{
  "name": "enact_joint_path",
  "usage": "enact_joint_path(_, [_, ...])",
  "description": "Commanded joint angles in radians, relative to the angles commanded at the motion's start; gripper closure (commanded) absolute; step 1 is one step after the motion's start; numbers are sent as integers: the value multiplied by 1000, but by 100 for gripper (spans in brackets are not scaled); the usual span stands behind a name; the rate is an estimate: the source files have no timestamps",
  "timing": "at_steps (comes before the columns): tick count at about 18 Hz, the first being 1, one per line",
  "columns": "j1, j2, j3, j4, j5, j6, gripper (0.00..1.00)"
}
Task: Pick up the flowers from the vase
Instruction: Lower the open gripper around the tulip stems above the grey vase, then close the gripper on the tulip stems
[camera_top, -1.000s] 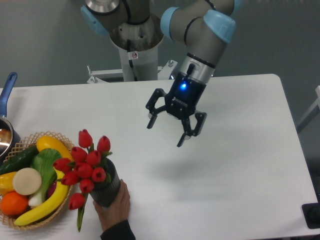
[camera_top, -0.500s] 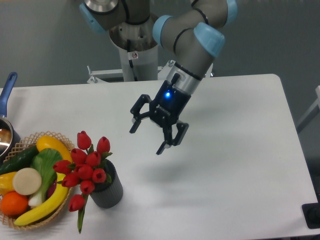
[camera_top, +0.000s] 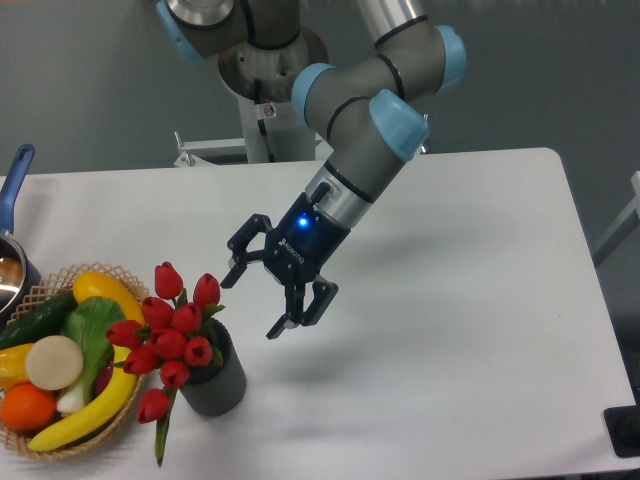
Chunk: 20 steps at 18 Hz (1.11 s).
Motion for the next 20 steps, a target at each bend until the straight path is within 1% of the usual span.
enact_joint_path(2, [-14,-23,9,3,-3,-2,0])
enact_joint_path(4, [-32,-40,21,20,-8,-6,0])
enact_joint_path(9, [-63,-86,67,21,-28,-11,0])
enact_joint_path(14, [-78,-101,71,23,-35,-11,0])
enact_joint_path(18, [-98,-115,95,23,-34,-12,0])
enact_joint_path(19, [-100,-117,97,23,-34,-12,6])
enact_joint_path(20, [-100,-117,97,23,-35,-12,15])
